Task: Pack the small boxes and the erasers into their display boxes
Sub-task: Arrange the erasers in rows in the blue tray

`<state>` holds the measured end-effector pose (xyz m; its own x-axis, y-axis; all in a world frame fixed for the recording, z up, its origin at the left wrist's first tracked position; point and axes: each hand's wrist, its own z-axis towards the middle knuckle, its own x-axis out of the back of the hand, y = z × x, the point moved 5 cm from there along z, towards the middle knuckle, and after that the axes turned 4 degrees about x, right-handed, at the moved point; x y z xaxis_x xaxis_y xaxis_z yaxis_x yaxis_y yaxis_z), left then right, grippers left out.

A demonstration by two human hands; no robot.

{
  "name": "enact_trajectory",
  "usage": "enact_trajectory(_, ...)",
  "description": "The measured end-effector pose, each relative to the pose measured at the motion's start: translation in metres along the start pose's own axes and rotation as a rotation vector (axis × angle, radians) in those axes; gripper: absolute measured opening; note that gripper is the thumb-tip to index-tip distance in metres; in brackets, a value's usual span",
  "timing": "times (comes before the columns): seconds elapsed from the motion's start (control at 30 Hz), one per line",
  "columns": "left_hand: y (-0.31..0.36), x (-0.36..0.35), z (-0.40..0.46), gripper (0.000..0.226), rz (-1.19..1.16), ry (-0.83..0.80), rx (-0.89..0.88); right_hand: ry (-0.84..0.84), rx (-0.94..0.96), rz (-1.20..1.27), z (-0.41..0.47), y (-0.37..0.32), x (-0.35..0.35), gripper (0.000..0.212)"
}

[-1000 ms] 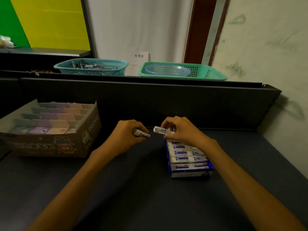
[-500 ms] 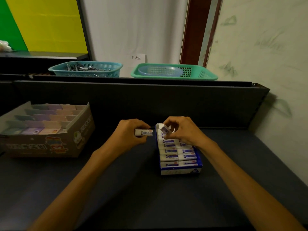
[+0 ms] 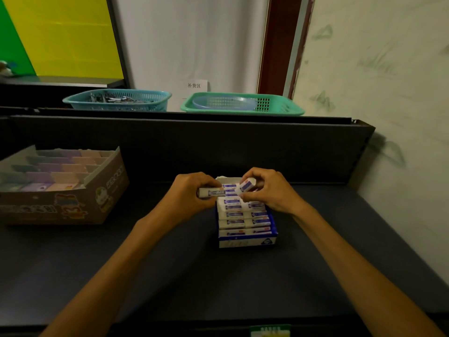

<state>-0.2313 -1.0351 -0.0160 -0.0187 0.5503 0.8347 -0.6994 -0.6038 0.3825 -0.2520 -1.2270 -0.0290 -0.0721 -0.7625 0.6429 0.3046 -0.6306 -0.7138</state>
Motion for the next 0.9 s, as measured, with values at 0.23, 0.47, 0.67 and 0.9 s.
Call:
enact_trajectory(0.23, 0.01, -0.009, -0.001, 0.036, 0.003, -0.014, 0.007, 0.002, 0.061, -0.064, -0.016, 0.001, 0.012, 0.028)
enact_trajectory(0.47, 0.026, -0.014, -0.003, 0.036, 0.047, -0.047, 0.023, -0.034, 0.106, -0.121, -0.03, 0.0, 0.019, 0.033)
enact_trajectory(0.67, 0.033, -0.024, -0.008, 0.032, 0.017, -0.133, 0.038, -0.085, 0.095, -0.047, -0.041, 0.002, 0.017, 0.027)
enact_trajectory(0.9, 0.037, -0.031, -0.015, 0.032, 0.063, -0.232, 0.043, -0.213, 0.078, -0.021, -0.047, -0.001, 0.012, 0.028)
